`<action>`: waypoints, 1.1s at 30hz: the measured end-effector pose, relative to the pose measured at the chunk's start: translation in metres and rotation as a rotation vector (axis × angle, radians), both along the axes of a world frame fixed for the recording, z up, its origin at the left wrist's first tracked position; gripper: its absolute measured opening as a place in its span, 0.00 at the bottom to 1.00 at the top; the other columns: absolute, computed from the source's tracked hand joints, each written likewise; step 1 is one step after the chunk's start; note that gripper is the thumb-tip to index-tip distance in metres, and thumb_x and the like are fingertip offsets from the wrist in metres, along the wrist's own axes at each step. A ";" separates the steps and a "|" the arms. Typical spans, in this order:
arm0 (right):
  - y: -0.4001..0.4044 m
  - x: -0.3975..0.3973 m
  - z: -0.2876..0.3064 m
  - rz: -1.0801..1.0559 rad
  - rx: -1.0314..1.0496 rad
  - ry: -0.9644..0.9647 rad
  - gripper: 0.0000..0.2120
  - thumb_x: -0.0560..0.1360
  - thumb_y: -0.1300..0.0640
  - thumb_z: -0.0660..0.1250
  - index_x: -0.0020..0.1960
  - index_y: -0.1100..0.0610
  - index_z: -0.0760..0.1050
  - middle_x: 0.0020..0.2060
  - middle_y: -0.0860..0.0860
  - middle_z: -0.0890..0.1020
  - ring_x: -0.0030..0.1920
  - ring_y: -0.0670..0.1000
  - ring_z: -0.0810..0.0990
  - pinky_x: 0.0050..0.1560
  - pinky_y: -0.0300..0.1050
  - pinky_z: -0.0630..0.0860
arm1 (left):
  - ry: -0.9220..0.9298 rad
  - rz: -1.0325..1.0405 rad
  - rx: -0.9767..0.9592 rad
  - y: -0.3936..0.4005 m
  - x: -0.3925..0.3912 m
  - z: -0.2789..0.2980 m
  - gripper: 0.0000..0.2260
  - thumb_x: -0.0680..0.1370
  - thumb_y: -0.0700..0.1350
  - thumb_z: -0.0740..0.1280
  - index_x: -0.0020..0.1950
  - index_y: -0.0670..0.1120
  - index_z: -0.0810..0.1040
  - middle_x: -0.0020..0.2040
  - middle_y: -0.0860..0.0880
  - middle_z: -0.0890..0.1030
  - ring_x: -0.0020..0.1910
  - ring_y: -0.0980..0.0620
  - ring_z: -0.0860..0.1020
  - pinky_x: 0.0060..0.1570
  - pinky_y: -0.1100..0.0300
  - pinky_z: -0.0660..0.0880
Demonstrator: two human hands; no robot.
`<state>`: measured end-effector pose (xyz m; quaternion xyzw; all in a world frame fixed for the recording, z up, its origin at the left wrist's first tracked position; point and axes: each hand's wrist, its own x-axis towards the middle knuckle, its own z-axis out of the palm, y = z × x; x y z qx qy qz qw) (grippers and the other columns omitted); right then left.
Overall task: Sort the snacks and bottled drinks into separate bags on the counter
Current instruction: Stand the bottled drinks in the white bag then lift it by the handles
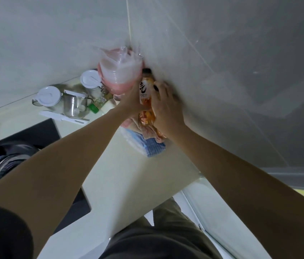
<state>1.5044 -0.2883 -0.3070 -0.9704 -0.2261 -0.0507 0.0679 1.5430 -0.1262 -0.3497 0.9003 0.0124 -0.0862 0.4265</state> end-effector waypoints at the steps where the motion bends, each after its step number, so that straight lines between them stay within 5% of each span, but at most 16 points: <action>1: -0.001 -0.002 0.001 -0.001 -0.004 -0.006 0.47 0.69 0.56 0.75 0.82 0.56 0.57 0.75 0.56 0.67 0.77 0.58 0.65 0.70 0.50 0.72 | 0.009 0.012 -0.027 -0.002 0.000 -0.002 0.57 0.63 0.53 0.83 0.82 0.45 0.52 0.68 0.46 0.76 0.67 0.47 0.75 0.70 0.44 0.72; 4: -0.007 -0.012 0.002 0.007 0.005 -0.017 0.49 0.68 0.52 0.77 0.83 0.58 0.56 0.74 0.57 0.68 0.73 0.58 0.68 0.69 0.49 0.72 | 0.013 0.070 -0.130 -0.008 -0.001 -0.009 0.59 0.60 0.58 0.80 0.82 0.50 0.49 0.68 0.47 0.75 0.68 0.44 0.75 0.67 0.39 0.74; 12: -0.030 -0.037 0.011 0.013 0.219 -0.039 0.37 0.71 0.56 0.67 0.79 0.61 0.63 0.68 0.59 0.70 0.63 0.57 0.74 0.61 0.46 0.77 | 0.030 0.214 -0.376 -0.021 -0.016 -0.006 0.49 0.61 0.39 0.83 0.76 0.51 0.60 0.64 0.47 0.75 0.63 0.49 0.77 0.57 0.49 0.82; 15: -0.038 -0.040 0.010 -0.002 0.233 0.038 0.42 0.65 0.63 0.76 0.76 0.56 0.64 0.65 0.57 0.70 0.61 0.57 0.74 0.58 0.49 0.78 | 0.041 0.262 -0.408 -0.027 -0.027 0.002 0.42 0.59 0.37 0.82 0.68 0.50 0.67 0.60 0.46 0.77 0.59 0.47 0.79 0.54 0.44 0.83; 24: -0.040 -0.052 0.011 0.078 0.263 0.119 0.32 0.72 0.54 0.73 0.72 0.48 0.66 0.59 0.54 0.72 0.54 0.58 0.77 0.39 0.54 0.80 | -0.096 0.541 -0.394 -0.007 -0.096 0.038 0.36 0.61 0.33 0.83 0.62 0.48 0.69 0.55 0.46 0.80 0.49 0.55 0.82 0.44 0.60 0.82; 26: -0.028 -0.054 0.020 0.088 0.302 0.109 0.28 0.73 0.50 0.70 0.72 0.48 0.68 0.61 0.52 0.72 0.55 0.58 0.77 0.40 0.51 0.80 | -0.111 0.597 -0.393 0.009 -0.124 0.047 0.38 0.63 0.35 0.83 0.66 0.46 0.67 0.57 0.47 0.80 0.53 0.55 0.82 0.47 0.62 0.81; 30: 0.008 -0.065 0.042 0.216 0.367 0.073 0.33 0.70 0.54 0.72 0.73 0.46 0.67 0.66 0.53 0.69 0.71 0.62 0.71 0.59 0.57 0.79 | -0.128 0.725 -0.385 0.046 -0.194 0.069 0.38 0.65 0.35 0.82 0.69 0.48 0.68 0.57 0.50 0.81 0.53 0.58 0.82 0.46 0.67 0.78; 33: 0.046 -0.095 0.068 0.301 0.376 0.070 0.37 0.67 0.56 0.77 0.72 0.45 0.67 0.62 0.51 0.71 0.61 0.60 0.75 0.50 0.58 0.79 | -0.175 0.848 -0.349 0.070 -0.256 0.086 0.37 0.63 0.38 0.83 0.66 0.49 0.69 0.55 0.50 0.82 0.52 0.55 0.82 0.50 0.59 0.80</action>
